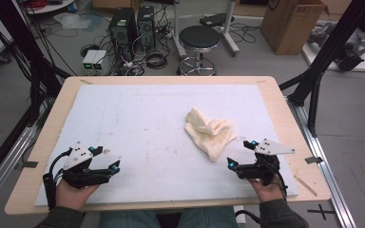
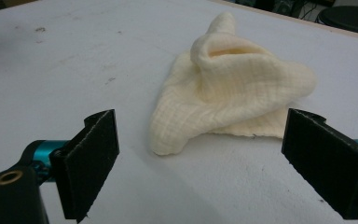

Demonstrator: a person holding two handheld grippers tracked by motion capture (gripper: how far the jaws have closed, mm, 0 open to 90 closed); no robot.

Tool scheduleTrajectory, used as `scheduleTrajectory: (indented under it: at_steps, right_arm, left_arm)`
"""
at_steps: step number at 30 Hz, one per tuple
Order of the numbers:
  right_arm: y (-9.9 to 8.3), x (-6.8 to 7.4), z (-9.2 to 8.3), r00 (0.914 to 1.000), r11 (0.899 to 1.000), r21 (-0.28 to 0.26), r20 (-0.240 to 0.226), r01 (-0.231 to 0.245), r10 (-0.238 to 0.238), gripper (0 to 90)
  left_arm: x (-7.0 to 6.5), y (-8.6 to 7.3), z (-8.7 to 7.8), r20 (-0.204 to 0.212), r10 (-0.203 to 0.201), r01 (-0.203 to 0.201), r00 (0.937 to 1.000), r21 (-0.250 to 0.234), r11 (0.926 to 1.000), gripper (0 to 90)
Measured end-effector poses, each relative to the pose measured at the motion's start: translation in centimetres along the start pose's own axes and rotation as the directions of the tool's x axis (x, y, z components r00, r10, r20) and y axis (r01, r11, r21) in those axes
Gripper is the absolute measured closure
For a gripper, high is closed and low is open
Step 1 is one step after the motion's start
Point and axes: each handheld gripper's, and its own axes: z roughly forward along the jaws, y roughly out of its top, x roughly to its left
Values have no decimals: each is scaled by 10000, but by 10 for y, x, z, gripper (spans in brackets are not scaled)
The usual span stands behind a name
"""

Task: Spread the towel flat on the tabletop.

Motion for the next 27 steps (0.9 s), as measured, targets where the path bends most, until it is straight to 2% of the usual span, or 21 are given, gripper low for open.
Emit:
scheduleTrajectory:
  at_steps: [4,5,27]
  right_arm:
    - [-1,-2,1,10000,10000,47,38,64,-65,102]
    - [-1,-2,0,10000,9999,119,66,-42,41,102]
    - [-2,-2,-2,10000,10000,48,55,-21,20,102]
  left_arm:
    - [1,1,2,39,19,-19,10000,45,10000,213]
    - [1,1,3,45,22,-22,10000,25,10000,213]
    - [0,0,3,55,29,-29,10000,54,10000,215]
